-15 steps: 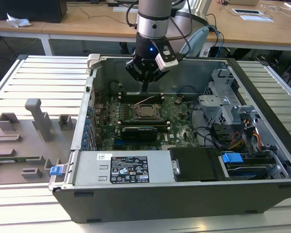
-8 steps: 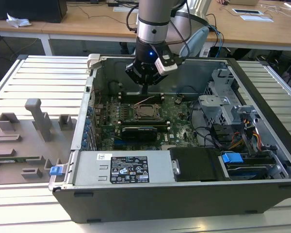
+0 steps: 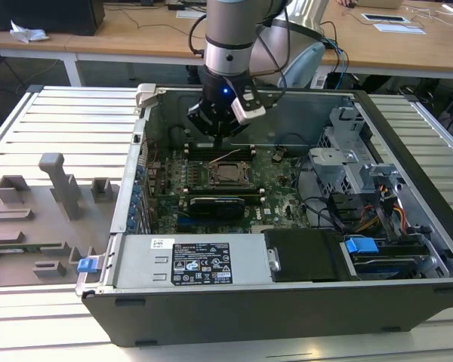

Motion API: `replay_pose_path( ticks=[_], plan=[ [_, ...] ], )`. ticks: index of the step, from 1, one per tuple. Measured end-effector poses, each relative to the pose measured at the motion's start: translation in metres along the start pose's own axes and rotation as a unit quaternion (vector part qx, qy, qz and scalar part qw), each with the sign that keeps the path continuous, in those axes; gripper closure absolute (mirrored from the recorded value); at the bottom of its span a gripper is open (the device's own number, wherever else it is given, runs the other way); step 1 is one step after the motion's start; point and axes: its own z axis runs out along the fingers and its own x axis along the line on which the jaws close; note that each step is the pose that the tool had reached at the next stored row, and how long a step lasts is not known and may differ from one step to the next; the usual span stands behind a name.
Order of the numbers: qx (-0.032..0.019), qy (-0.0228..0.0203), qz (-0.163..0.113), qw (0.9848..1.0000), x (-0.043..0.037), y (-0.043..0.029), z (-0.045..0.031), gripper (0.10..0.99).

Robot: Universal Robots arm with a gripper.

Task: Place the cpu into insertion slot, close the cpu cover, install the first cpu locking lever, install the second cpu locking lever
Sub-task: 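Install the first cpu locking lever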

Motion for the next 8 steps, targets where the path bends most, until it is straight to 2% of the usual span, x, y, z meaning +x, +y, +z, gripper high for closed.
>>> replay_pose_path(
  ticks=[1,3,8],
  plan=[
    [-0.0071,0.0002,-0.003,1.0000,0.0001,-0.0006,0.0004,0.976],
    [-0.0152,0.0004,-0.008,0.9999,0.0000,-0.0024,0.0017,0.976],
    [-0.0152,0.0008,-0.018,0.9997,-0.0003,-0.0065,0.0088,0.976]
  ],
)
